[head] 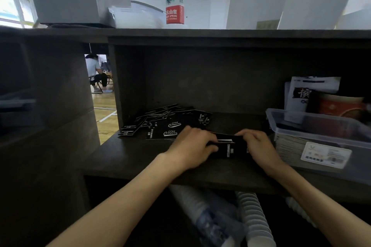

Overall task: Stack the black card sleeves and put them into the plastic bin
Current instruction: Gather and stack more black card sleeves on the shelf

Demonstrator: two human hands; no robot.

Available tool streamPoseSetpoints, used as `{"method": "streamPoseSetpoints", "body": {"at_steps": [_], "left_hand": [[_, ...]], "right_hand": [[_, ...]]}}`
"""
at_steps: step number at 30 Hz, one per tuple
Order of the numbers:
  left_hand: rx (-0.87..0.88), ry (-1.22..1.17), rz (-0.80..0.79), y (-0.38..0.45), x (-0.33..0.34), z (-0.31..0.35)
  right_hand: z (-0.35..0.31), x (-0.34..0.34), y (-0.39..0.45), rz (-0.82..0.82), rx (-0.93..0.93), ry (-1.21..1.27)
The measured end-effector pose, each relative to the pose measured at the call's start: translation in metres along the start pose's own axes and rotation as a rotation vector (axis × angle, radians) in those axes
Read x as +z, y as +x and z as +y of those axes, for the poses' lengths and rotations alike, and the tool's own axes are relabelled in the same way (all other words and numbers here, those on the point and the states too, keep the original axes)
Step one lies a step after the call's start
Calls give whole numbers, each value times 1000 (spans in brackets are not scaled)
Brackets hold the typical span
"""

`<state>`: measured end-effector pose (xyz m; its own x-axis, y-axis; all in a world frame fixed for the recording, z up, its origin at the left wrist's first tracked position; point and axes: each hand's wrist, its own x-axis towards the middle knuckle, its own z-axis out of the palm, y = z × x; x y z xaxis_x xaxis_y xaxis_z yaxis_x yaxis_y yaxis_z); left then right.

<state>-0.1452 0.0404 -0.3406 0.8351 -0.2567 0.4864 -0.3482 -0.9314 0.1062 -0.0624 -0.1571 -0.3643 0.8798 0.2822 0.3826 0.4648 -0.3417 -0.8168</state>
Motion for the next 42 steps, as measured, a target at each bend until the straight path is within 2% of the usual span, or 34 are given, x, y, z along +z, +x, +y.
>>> {"method": "streamPoseSetpoints", "body": {"at_steps": [3,5,9,12,15,19,21,24,25,27,29,33,42], "left_hand": [[-57,82,34,25,19,1],[-99,27,118,28,31,1],[-191,197,293,29,46,-1],[-265,-34,195,29,51,-5],[-164,-185,163,34,58,3],[-95,-261,167,37,64,3],[-122,-265,191,31,57,-18],[-303,-69,251,16,39,-69],[-374,-3,216,10,32,-87],[-466,94,32,2,23,-113],[-488,125,-120,0,18,-124],[-459,132,-178,5,11,-125],[-456,158,-315,-12,-11,-124]], "right_hand": [[-4,0,-3,-31,20,20],[-4,2,-3,-43,-6,-39],[-2,2,-1,-39,-67,-121],[-1,-4,2,-56,-58,-108],[3,-7,5,-81,-53,-182],[13,-2,5,66,-55,-431],[15,1,4,99,-97,-535],[16,3,5,110,-63,-570],[15,5,5,106,-49,-581],[12,7,4,99,-58,-620],[10,8,3,101,-65,-649],[8,8,1,107,-53,-641],[7,4,1,63,-178,-522]]}}
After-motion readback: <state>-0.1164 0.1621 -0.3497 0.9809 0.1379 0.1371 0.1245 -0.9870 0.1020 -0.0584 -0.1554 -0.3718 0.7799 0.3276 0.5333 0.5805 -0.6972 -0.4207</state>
